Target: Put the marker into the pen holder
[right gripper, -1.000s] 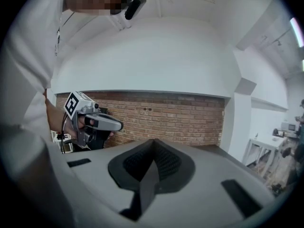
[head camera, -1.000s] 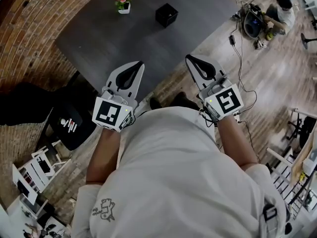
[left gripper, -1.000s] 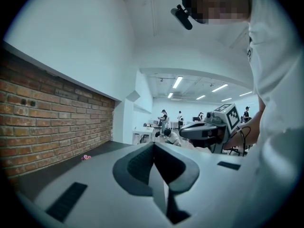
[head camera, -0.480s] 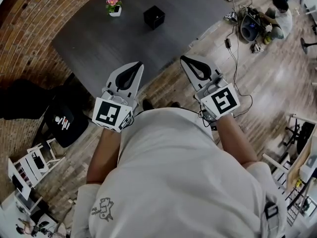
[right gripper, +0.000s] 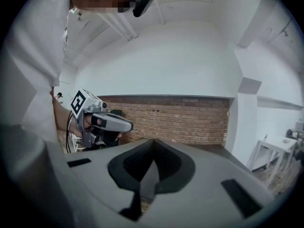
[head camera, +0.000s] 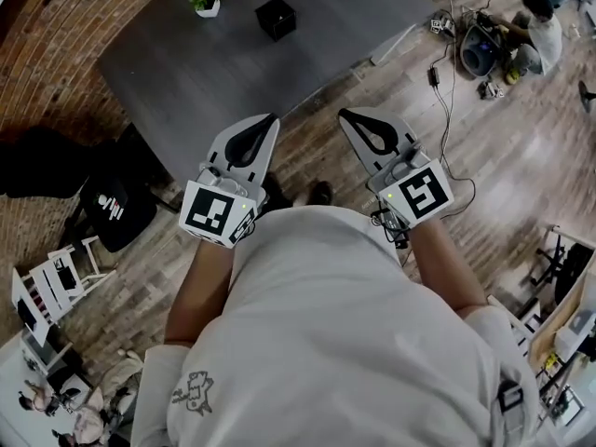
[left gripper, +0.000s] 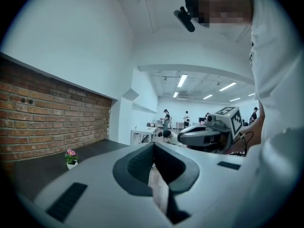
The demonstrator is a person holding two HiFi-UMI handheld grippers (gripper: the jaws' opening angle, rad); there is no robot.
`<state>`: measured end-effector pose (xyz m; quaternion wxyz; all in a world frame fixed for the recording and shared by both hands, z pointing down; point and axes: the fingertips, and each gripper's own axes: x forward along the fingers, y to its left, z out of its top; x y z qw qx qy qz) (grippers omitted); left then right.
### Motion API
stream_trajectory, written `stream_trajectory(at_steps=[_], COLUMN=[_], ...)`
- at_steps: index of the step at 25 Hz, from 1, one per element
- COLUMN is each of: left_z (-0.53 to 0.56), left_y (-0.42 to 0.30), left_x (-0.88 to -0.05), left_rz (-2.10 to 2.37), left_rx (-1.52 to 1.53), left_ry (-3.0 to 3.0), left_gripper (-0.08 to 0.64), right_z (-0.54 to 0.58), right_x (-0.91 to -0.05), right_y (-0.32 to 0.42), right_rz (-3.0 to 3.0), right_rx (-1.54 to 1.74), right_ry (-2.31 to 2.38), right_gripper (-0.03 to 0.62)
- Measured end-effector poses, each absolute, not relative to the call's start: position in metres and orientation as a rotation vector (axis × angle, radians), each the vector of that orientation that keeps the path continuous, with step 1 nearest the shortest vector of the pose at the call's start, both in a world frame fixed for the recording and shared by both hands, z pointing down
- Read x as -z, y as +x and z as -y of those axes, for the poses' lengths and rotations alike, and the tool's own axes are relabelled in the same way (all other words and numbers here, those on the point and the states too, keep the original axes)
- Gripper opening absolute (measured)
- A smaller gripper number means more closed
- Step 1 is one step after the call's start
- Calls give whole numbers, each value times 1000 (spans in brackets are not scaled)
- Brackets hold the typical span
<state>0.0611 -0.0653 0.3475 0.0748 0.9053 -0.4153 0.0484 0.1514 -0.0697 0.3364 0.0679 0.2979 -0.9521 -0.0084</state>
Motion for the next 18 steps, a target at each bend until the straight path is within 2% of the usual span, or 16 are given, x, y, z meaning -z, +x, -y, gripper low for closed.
stream_trajectory(at_steps=[6, 18], left_z=[42, -1], left_y=[80, 41], left_x=[-362, -352], left_rz=[1254, 1231], left_rx=[-183, -166], left_ry=[2679, 2725], left_gripper=[11, 11], right_z=[54, 2], right_x=[-351, -343], right_y=[162, 125], right_rz=[2904, 2887], right_rx=[-11, 3], right_ry=[851, 875], right_gripper=[5, 6])
